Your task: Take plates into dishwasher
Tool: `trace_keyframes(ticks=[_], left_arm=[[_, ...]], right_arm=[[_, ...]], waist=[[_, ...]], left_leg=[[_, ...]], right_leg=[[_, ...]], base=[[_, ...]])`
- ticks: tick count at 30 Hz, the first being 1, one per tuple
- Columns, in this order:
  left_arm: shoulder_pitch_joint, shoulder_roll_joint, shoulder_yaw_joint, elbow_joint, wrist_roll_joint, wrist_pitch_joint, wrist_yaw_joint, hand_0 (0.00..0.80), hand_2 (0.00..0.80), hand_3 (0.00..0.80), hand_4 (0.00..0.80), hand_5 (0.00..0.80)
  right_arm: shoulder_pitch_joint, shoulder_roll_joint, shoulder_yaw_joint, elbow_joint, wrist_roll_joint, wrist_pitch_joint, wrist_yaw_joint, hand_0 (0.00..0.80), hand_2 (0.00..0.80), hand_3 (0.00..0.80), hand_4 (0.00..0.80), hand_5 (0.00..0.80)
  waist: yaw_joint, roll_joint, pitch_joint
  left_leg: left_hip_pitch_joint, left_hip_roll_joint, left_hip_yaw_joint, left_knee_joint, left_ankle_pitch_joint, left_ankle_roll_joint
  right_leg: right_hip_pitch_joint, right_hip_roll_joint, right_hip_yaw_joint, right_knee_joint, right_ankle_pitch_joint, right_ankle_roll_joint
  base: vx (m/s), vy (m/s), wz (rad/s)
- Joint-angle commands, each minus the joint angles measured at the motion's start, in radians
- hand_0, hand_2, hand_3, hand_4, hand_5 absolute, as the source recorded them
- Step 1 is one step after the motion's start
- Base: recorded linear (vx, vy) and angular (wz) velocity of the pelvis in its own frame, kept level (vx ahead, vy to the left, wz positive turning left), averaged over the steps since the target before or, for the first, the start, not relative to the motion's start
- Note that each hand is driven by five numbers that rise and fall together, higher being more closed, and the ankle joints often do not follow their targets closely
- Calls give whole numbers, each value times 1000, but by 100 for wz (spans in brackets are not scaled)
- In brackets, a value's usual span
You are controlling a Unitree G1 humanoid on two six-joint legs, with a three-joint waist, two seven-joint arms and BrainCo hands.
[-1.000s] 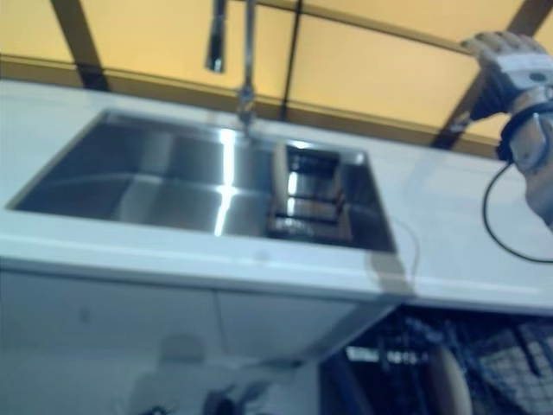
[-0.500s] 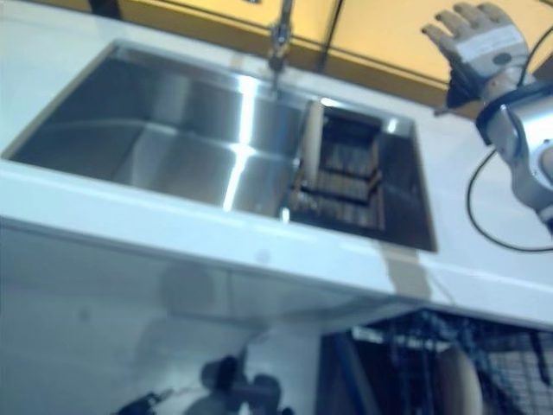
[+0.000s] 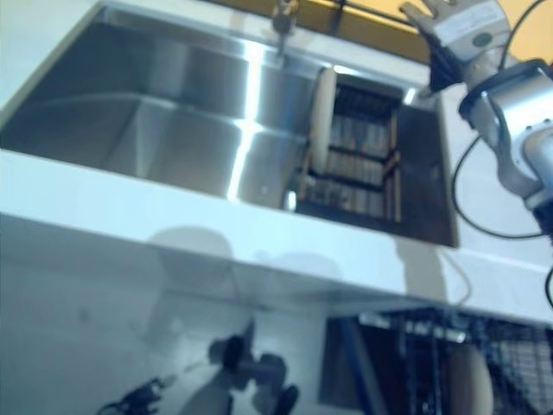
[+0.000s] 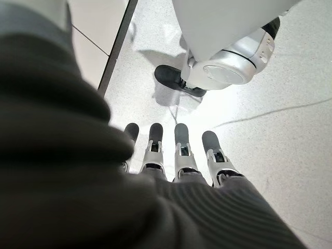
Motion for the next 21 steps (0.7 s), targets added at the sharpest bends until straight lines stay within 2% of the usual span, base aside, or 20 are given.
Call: trace_keyframes(ticks=[1,21], left_arm=[[6,4,-27,-19,-35,-7,10,0,0,0,0,0],[-14,-16,-42,-41,-75,-23,26,0,0,0,0,0]], right_arm=[[-120,-24,57,-7,-31,11,-46,0,0,0,0,0],[-175,73,115,-5,-103,-42,-36,0,0,0,0,0]], waist=[[21,27,-19],[46,49,31]], left_leg=[[73,-19,-5,-9,-168,30],[41,-25,-15,-9,-165,31]], right_leg=[[-65,62,-9,82,-32,-6],[-104,52,-26,99,-36,-4]], base=[[0,0,0],[2,3,1]])
